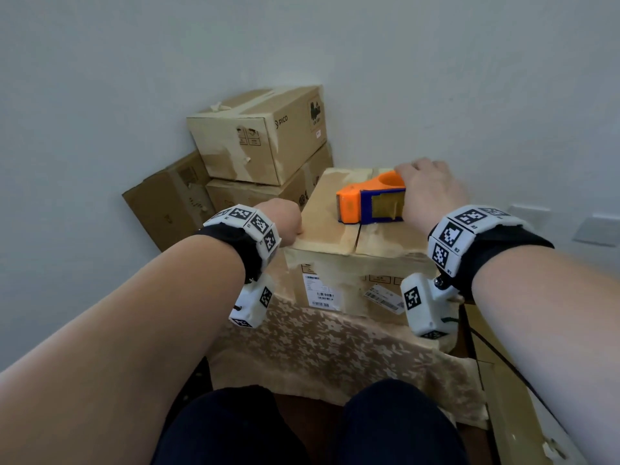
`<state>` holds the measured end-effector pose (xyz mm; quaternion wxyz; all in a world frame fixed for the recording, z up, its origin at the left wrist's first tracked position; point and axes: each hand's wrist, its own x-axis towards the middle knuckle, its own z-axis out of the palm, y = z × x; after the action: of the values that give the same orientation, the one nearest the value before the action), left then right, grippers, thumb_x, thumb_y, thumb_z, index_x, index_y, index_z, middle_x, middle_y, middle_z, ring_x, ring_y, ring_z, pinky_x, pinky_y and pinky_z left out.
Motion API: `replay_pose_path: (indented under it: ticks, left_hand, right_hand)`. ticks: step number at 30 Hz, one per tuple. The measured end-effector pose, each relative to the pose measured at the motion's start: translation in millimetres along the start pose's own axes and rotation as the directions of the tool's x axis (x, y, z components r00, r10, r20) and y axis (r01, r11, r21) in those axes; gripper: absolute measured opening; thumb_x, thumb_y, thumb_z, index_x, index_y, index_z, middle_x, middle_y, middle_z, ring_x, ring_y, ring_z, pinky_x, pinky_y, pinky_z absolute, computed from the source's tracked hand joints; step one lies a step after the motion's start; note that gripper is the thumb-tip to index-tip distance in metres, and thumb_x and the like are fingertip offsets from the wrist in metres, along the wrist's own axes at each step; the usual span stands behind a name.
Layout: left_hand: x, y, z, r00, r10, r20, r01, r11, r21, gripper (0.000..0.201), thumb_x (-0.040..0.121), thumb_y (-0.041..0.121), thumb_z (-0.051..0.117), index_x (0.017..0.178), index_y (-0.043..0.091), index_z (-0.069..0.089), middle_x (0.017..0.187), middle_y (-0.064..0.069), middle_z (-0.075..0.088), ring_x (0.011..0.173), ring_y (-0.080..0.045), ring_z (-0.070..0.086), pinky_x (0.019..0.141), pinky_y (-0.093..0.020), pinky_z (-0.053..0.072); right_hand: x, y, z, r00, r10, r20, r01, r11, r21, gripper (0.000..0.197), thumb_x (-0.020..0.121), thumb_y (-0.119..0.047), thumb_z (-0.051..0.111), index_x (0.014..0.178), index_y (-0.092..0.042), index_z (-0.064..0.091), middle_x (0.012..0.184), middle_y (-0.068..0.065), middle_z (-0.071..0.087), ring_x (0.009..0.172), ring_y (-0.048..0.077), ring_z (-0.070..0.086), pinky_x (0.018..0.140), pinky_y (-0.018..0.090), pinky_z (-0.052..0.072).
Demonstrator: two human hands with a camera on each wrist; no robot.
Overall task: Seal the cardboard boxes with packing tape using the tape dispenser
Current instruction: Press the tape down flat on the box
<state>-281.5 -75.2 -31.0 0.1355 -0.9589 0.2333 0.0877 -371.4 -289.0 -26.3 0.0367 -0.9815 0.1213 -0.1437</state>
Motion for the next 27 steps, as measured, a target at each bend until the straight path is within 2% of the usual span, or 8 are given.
replay_pose_path:
  ticks: [3, 9, 12, 14, 17, 22, 24, 27]
  left_hand:
    - [0, 2, -2, 1.0, -0.012, 0.003, 0.012, 1.0, -0.013, 0.03, 0.098, 0.024, 0.049, 0.112, 0.003, 0.066, 0.096, -0.008, 0.061, 0.086, -0.023, 0.056, 0.081, -0.033, 0.049]
    - [-5, 2, -2, 0.999, 0.014, 0.029, -0.013, 0.999, -0.045, 0.029, 0.096, 0.02, 0.049, 0.108, 0.002, 0.067, 0.091, -0.009, 0.062, 0.081, -0.024, 0.057, 0.074, -0.031, 0.049]
    - [-14, 3, -2, 0.996, 0.012, 0.083, -0.011, 1.0, -0.016, 0.031, 0.095, 0.019, 0.048, 0.117, 0.004, 0.064, 0.09, -0.006, 0.055, 0.078, -0.021, 0.051, 0.068, -0.027, 0.043]
    - [-23, 3, -5, 0.995, 0.009, 0.096, -0.004, 0.999, -0.044, 0.034, 0.094, 0.019, 0.05, 0.124, 0.006, 0.061, 0.097, -0.005, 0.057, 0.084, -0.021, 0.053, 0.072, -0.028, 0.045]
    - [-38, 4, -13, 1.0, 0.023, -0.002, -0.022, 0.966, -0.259, 0.038, 0.093, 0.022, 0.056, 0.13, 0.011, 0.059, 0.121, -0.005, 0.062, 0.109, -0.022, 0.058, 0.09, -0.029, 0.045]
    - [-73, 8, -39, 0.975, 0.044, -0.216, -0.167, 0.787, -0.594, 0.04, 0.092, 0.036, 0.058, 0.129, 0.021, 0.061, 0.124, 0.001, 0.063, 0.115, -0.015, 0.056, 0.089, -0.021, 0.039]
    - [-88, 12, -49, 0.969, 0.029, -0.245, -0.205, 0.651, -0.731, 0.041, 0.091, 0.04, 0.059, 0.128, 0.021, 0.061, 0.124, 0.002, 0.062, 0.114, -0.016, 0.056, 0.087, -0.023, 0.044]
    - [-108, 17, -57, 0.973, 0.024, -0.228, -0.216, 0.438, -0.873, 0.042, 0.089, 0.043, 0.062, 0.12, 0.015, 0.065, 0.117, -0.009, 0.065, 0.111, -0.021, 0.059, 0.08, -0.03, 0.055]
  right_hand:
    - [11, 3, 14, 0.987, 0.007, 0.163, -0.001, 0.999, -0.039, 0.05, 0.09, -0.006, 0.044, 0.137, -0.02, 0.043, 0.129, 0.013, 0.047, 0.126, 0.031, 0.035, 0.096, 0.044, 0.044]
    - [14, 4, 14, 0.975, -0.051, 0.218, 0.063, 0.997, -0.045, 0.027, 0.09, -0.014, 0.056, 0.117, -0.012, 0.053, 0.118, 0.012, 0.052, 0.111, 0.031, 0.05, 0.09, 0.044, 0.048]
    - [8, 5, 5, 0.968, -0.062, 0.245, 0.061, 0.998, 0.012, 0.032, 0.089, -0.023, 0.062, 0.118, -0.01, 0.054, 0.115, 0.013, 0.057, 0.101, 0.031, 0.057, 0.085, 0.041, 0.05]
    - [1, 3, -1, 0.974, -0.074, 0.214, 0.06, 0.996, 0.072, 0.032, 0.088, -0.024, 0.063, 0.115, -0.01, 0.055, 0.112, 0.013, 0.058, 0.094, 0.031, 0.057, 0.078, 0.037, 0.049]
    - [-10, -5, -18, 0.984, -0.101, 0.145, 0.071, 0.977, 0.199, 0.029, 0.088, -0.025, 0.063, 0.112, -0.008, 0.056, 0.098, 0.007, 0.055, 0.091, 0.029, 0.055, 0.072, 0.03, 0.039]
    - [-37, -25, -55, 0.994, -0.105, 0.024, 0.083, 0.887, 0.455, 0.024, 0.092, -0.036, 0.058, 0.098, -0.013, 0.056, 0.091, 0.007, 0.06, 0.082, 0.025, 0.055, 0.071, 0.033, 0.042]
    - [-48, -34, -68, 0.996, -0.088, 0.031, 0.051, 0.79, 0.611, 0.027, 0.094, -0.034, 0.055, 0.099, -0.007, 0.057, 0.096, 0.013, 0.064, 0.085, 0.031, 0.063, 0.076, 0.043, 0.054]
    - [-65, -46, -86, 0.992, -0.084, 0.089, -0.02, 0.607, 0.795, 0.03, 0.097, -0.03, 0.051, 0.11, -0.004, 0.056, 0.11, 0.016, 0.062, 0.097, 0.033, 0.064, 0.074, 0.05, 0.058]
